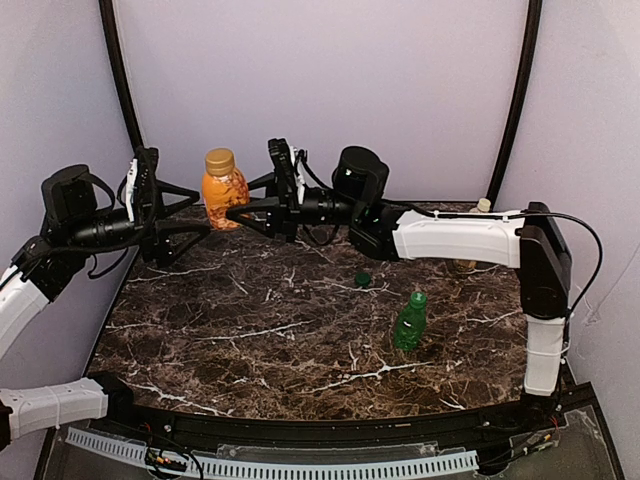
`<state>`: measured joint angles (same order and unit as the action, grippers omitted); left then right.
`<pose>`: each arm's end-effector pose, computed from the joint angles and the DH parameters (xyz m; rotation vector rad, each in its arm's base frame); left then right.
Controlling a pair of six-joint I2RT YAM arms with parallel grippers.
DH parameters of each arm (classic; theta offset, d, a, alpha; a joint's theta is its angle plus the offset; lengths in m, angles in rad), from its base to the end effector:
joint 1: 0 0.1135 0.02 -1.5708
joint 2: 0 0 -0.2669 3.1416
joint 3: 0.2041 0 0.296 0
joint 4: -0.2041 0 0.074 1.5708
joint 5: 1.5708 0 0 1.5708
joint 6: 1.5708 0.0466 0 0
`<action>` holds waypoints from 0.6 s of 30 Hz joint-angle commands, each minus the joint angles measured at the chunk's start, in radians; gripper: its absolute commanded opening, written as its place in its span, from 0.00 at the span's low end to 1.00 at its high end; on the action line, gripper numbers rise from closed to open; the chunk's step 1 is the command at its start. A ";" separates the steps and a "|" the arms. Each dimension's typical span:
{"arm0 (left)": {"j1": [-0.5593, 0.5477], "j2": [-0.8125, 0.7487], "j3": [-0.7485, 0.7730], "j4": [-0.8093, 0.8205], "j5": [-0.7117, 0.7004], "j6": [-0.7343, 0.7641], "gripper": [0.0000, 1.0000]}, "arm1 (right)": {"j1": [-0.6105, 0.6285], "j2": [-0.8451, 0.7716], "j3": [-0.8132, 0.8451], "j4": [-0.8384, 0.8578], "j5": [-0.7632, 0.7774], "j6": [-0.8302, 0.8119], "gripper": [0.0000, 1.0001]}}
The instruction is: Unscrew the bottle caps
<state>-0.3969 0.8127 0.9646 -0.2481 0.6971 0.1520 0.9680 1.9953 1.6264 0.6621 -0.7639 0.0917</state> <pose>0.1942 -0.1139 0.3999 0.9510 1.4105 -0.7618 0.2711 0.4507 0.3393 -1.2070 0.8928 1.3563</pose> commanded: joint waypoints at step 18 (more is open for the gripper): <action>-0.091 0.083 -0.051 0.369 0.040 -0.078 0.65 | 0.029 0.011 0.046 -0.047 -0.024 -0.066 0.25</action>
<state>-0.4717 0.8967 0.9264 0.0772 0.7307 0.0814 0.9871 1.9930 1.6402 0.6357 -0.7918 0.0540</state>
